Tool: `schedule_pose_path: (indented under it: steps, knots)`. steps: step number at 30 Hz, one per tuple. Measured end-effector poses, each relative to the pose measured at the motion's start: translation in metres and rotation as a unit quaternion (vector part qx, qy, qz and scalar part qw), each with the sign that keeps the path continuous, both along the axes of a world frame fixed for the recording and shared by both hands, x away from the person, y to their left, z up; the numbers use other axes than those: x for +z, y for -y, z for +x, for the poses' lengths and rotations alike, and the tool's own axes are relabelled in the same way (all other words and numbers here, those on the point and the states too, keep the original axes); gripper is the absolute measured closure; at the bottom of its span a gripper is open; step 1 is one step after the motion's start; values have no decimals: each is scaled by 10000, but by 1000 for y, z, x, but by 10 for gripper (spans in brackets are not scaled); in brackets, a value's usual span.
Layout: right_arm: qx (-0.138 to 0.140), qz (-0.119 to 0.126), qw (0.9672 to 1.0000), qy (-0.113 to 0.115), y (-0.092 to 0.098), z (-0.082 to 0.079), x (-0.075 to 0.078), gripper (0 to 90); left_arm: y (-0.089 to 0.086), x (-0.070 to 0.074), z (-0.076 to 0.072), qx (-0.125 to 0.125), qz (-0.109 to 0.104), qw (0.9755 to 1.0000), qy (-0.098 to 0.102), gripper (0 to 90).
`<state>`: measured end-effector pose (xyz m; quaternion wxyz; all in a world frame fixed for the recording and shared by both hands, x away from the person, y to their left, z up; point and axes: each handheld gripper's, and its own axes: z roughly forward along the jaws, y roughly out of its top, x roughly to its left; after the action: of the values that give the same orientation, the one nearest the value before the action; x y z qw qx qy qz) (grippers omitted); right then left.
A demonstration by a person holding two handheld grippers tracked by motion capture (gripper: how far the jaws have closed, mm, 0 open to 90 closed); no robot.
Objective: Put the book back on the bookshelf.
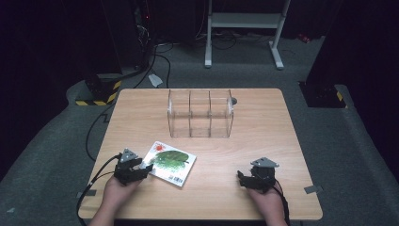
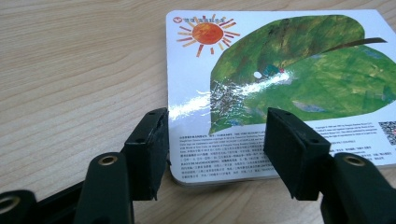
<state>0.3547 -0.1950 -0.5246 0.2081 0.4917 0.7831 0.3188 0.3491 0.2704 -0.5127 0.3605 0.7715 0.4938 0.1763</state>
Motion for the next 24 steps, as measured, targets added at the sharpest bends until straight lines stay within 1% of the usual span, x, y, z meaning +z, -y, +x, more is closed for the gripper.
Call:
schedule_pose_path:
  steps: [3,4,5,7,8,9,11,12,14,15,16,17,19,20,21,22,24]
  knots:
    - [-15,15,10000,-16,0,0,0,136,3,1,-1,-4,-48,10000,-2,402]
    - [-12,12,10000,-15,0,0,0,137,5,2,-2,-43,20,10000,9,401]
    - [-13,14,10000,-17,0,0,0,137,7,3,-2,-105,44,9999,28,399]
    - [-8,10,10000,-15,0,0,0,137,13,3,-4,-216,-52,9997,63,412]
    - [-8,10,10000,-14,0,0,0,137,16,3,-4,-268,-129,9996,35,412]
    - [-9,11,10000,-15,0,0,0,137,19,3,-5,-290,-129,9995,10,412]
    - [-8,8,10000,-14,0,0,0,138,29,3,-8,-368,45,9993,59,412]
    - [-6,5,10000,-8,-1,0,0,140,33,3,-9,-429,112,9990,117,412]
    - [-33,-2,10000,2,-1,-1,0,147,41,4,-12,-471,222,9985,188,412]
    - [-28,-1,10000,6,-1,-1,0,150,45,5,-14,-470,259,9983,240,412]
    - [-29,-4,10000,6,-2,-1,0,151,49,6,-16,-495,353,9976,325,411]
    - [-18,-11,10000,12,-2,-1,0,151,53,7,-18,-519,387,9971,402,409]
    - [-15,-24,10000,-9,-2,-1,1,170,58,7,-22,-474,279,9972,504,403]
    - [-2,-36,10000,4,-2,-1,1,185,58,6,-21,-422,286,9976,477,402]
    - [4,-14,10000,-7,-3,-2,2,199,57,6,-20,-314,330,9979,466,394]
    - [33,-30,10000,-13,-4,-2,2,203,53,5,-18,-204,324,9982,472,379]
    - [101,-7,9999,13,-9,-3,3,203,41,1,-13,108,236,9989,403,356]
